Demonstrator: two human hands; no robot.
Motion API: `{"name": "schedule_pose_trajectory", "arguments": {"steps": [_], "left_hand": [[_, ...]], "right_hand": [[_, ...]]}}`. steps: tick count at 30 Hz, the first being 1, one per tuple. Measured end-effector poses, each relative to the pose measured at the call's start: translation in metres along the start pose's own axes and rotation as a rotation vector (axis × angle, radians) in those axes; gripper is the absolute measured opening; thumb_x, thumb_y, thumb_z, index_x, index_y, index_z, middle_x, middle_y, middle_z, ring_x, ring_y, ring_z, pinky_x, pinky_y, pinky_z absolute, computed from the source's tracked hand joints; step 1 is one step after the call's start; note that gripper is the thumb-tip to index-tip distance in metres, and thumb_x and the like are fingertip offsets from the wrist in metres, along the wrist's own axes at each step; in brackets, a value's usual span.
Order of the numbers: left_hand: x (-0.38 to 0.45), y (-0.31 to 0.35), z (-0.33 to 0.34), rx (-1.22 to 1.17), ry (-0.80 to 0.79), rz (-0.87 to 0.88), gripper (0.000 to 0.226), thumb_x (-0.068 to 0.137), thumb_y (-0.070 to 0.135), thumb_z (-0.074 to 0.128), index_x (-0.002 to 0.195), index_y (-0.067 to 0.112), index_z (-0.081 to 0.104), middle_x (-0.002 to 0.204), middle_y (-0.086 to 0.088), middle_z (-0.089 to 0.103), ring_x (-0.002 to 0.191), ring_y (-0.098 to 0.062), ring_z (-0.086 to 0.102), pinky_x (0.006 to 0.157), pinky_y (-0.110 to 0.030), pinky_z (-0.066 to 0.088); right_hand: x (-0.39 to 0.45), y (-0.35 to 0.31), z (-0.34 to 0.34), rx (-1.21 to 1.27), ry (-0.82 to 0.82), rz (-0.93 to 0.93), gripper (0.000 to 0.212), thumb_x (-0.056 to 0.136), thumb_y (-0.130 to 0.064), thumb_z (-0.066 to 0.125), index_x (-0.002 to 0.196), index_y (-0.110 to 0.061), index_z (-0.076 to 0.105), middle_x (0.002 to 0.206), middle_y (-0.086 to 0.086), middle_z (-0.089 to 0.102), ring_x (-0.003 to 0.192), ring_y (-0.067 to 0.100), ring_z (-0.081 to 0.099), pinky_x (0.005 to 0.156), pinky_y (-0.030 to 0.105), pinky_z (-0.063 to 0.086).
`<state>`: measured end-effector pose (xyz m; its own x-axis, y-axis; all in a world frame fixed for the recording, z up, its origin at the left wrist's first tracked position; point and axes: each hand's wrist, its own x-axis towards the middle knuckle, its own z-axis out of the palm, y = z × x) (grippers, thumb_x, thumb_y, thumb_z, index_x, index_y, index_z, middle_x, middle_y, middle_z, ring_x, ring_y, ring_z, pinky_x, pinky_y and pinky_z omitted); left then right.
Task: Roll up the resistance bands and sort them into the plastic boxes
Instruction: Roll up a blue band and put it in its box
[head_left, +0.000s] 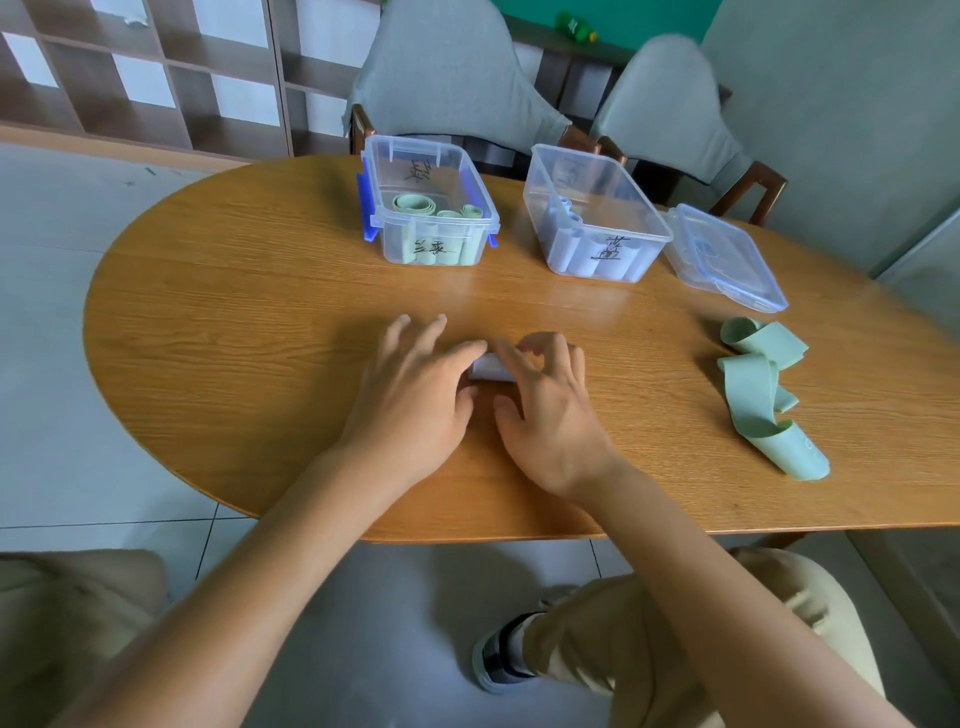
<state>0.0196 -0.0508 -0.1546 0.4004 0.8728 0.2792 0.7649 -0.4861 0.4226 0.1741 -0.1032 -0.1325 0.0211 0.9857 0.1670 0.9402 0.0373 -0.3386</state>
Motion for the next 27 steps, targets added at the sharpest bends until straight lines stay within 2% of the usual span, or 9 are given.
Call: {"name": "schedule_pose_trajectory", "arguments": {"steps": [4,8,10,13,18,20,22,24,27], "left_hand": [[0.013,-0.002,-0.007,0.03,-0.091,-0.011,0.05,0.097,0.04,0.058,0.146,0.04,0.045,0.163,-0.006,0.027,0.148,-0.038,0.014,0.117,-0.053,0.026],[0.02,-0.002,-0.007,0.023,-0.119,-0.016,0.051,0.096,0.048,0.058,0.145,0.04,0.047,0.164,-0.005,0.024,0.149,-0.037,0.012,0.116,-0.053,0.024],[0.023,-0.003,-0.005,0.015,-0.099,-0.01,0.05,0.094,0.05,0.06,0.143,0.038,0.051,0.162,-0.006,0.029,0.148,-0.037,0.015,0.117,-0.051,0.024],[0.025,-0.005,-0.002,0.005,-0.027,0.021,0.045,0.091,0.049,0.065,0.133,0.032,0.062,0.155,-0.007,0.042,0.144,-0.037,0.026,0.114,-0.05,0.031],[0.026,-0.007,0.0,0.058,0.049,0.072,0.039,0.087,0.049,0.069,0.115,0.023,0.071,0.141,-0.003,0.055,0.138,-0.032,0.036,0.098,-0.052,0.047],[0.026,-0.01,0.002,0.059,0.083,0.097,0.039,0.087,0.053,0.065,0.109,0.021,0.07,0.136,-0.002,0.058,0.136,-0.03,0.039,0.093,-0.05,0.051],[0.025,-0.01,0.003,0.066,0.116,0.123,0.041,0.09,0.053,0.056,0.109,0.019,0.067,0.129,-0.001,0.061,0.133,-0.03,0.043,0.089,-0.048,0.054],[0.025,-0.007,0.004,0.063,0.142,0.161,0.044,0.095,0.051,0.047,0.111,0.014,0.063,0.119,-0.001,0.062,0.128,-0.029,0.047,0.091,-0.043,0.053],[0.025,-0.004,0.003,0.011,0.171,0.175,0.047,0.096,0.05,0.041,0.111,0.01,0.06,0.113,-0.002,0.063,0.123,-0.027,0.05,0.09,-0.037,0.052]], "right_hand": [[0.013,0.019,0.004,0.046,0.002,-0.068,0.057,0.096,-0.013,0.053,0.152,-0.017,0.04,0.131,0.004,0.038,0.115,0.022,0.033,0.108,0.035,0.032],[0.026,0.027,0.008,0.053,0.074,-0.101,0.053,0.095,-0.006,0.06,0.146,-0.012,0.048,0.121,0.007,0.049,0.109,0.023,0.042,0.102,0.033,0.038],[0.031,0.028,0.006,0.096,0.077,-0.096,0.054,0.093,-0.005,0.061,0.145,-0.013,0.048,0.116,0.004,0.052,0.106,0.019,0.044,0.099,0.028,0.036],[0.032,0.029,0.002,0.162,0.072,-0.092,0.049,0.093,-0.005,0.061,0.139,-0.017,0.048,0.113,-0.003,0.054,0.105,0.017,0.046,0.097,0.029,0.039],[0.031,0.028,0.0,0.183,0.104,-0.117,0.034,0.097,-0.009,0.058,0.128,-0.016,0.049,0.111,-0.008,0.053,0.103,0.014,0.047,0.094,0.028,0.042],[0.031,0.027,-0.003,0.162,0.105,-0.137,0.031,0.098,-0.008,0.057,0.126,-0.017,0.049,0.112,-0.007,0.054,0.103,0.014,0.048,0.093,0.025,0.042],[0.03,0.026,-0.009,0.151,0.11,-0.152,0.032,0.097,-0.005,0.055,0.126,-0.017,0.048,0.114,-0.009,0.052,0.105,0.014,0.048,0.092,0.017,0.039],[0.029,0.023,-0.017,0.14,0.127,-0.17,0.03,0.099,-0.006,0.053,0.127,-0.016,0.049,0.114,-0.012,0.05,0.106,0.013,0.049,0.091,0.01,0.036],[0.033,0.019,-0.031,0.095,0.112,-0.234,0.028,0.102,-0.017,0.051,0.13,-0.014,0.053,0.116,-0.007,0.053,0.106,0.014,0.049,0.094,0.019,0.039]]}}
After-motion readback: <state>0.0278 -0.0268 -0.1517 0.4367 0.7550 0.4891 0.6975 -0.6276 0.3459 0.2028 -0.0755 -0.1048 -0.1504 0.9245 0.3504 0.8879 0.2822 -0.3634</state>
